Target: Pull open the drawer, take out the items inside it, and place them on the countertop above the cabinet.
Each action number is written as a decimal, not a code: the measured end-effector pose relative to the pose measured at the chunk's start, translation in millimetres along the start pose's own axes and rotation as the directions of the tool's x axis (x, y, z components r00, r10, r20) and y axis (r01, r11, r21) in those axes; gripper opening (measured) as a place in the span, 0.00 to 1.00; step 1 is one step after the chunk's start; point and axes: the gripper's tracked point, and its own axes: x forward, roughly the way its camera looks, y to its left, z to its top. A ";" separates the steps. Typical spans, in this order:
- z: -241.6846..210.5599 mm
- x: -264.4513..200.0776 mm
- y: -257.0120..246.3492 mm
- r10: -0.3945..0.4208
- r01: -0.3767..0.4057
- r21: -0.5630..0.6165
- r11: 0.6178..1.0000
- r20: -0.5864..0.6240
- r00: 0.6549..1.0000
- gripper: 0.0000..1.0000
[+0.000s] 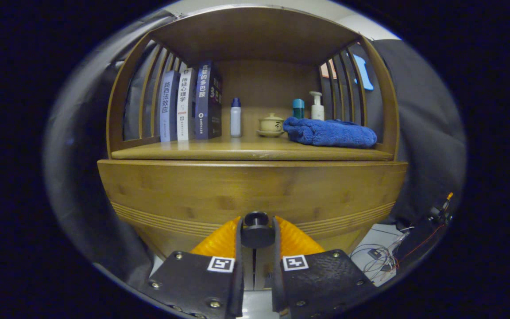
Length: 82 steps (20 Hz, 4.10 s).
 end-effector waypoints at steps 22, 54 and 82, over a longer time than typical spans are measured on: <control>-44.8 -160.7 -20.0 0.040 -0.043 0.064 0.997 0.041 0.998 0.25; 64.8 -89.1 -26.2 0.084 -0.090 -0.014 0.996 -0.250 0.964 0.99; 63.9 -84.8 12.7 0.318 -0.307 0.083 0.948 -0.279 0.906 0.15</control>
